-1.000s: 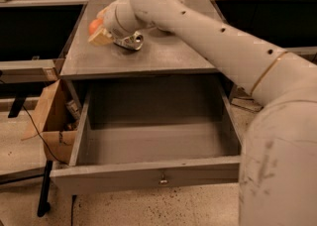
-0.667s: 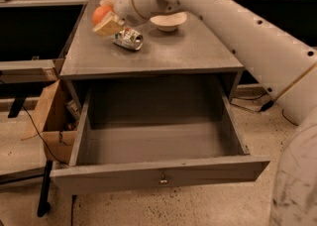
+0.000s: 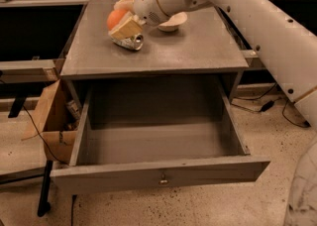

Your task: Place orange into top drawer

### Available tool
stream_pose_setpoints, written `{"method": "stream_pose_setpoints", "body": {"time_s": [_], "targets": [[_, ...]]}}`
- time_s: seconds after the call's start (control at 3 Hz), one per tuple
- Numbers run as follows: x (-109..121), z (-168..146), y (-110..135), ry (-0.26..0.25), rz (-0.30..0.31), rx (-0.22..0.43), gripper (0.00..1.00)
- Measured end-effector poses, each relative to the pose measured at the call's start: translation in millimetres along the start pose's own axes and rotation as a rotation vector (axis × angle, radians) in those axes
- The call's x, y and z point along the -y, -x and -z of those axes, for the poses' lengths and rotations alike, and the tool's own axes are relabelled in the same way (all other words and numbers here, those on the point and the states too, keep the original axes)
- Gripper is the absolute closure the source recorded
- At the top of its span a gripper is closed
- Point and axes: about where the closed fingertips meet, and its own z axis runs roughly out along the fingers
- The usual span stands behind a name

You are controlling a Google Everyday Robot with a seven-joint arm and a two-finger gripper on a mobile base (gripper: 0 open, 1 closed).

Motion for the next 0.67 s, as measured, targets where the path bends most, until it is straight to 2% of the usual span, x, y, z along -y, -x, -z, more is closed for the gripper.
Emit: {"method": "stream_pose_setpoints", "body": {"time_s": [0.67], "targets": [[-2.8,-8.3,-7.0,0.02,-0.018,0.035,1.0]]}}
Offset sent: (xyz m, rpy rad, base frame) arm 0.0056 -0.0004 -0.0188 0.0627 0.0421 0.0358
